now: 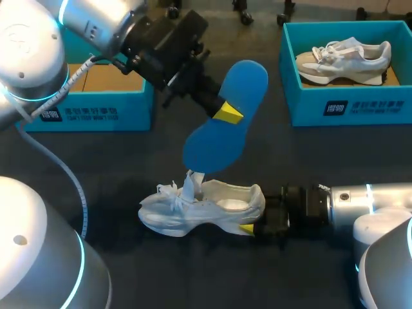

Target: Take the shoe out of the shoebox, open the shoe tongue, remove and reinsert the insole, then place the shoe into the shoebox

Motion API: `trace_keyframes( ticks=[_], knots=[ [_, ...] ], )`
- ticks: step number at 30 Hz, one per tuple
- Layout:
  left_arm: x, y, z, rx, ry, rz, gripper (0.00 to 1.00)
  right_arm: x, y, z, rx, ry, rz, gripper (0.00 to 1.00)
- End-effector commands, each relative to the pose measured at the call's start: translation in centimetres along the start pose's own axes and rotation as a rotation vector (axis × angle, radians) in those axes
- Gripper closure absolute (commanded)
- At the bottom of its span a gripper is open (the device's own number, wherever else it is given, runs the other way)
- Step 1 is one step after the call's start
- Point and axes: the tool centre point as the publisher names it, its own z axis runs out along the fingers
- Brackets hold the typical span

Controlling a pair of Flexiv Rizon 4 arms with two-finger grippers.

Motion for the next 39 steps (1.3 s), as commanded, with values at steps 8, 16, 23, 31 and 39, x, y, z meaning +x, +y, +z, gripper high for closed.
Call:
trace_keyframes(
  ticks=[8, 16, 23, 31, 39],
  knots=[
    [3.1, -1.8, -3.3, 0.152, -0.126, -0.048, 1.0, 0.1, -0.2, 0.3, 0.004, -0.001, -0.001, 1.0],
    [5.2, -3.2, -4.4, 0.221, -0.181, -0.126, 1.0, 0.1, -0.2, 0.3, 0.004, -0.001, -0.001, 1.0],
    [5.0, -2.9, -4.2, 0.219, -0.183, -0.145, 1.0, 0.1, -0.2, 0.3, 0.004, -0.001, -0.001, 1.0],
    [5.6, -2.9, -5.4, 0.254, -0.161, -0.204, 1.0, 0.1, -0.2, 0.3, 0.004, -0.001, -0.001, 1.0],
    [6.7, -3.3, -6.2, 0.336, -0.176, -0.19, 1.0, 0.1, -0.2, 0.3, 0.004, -0.001, -0.001, 1.0]
  ],
)
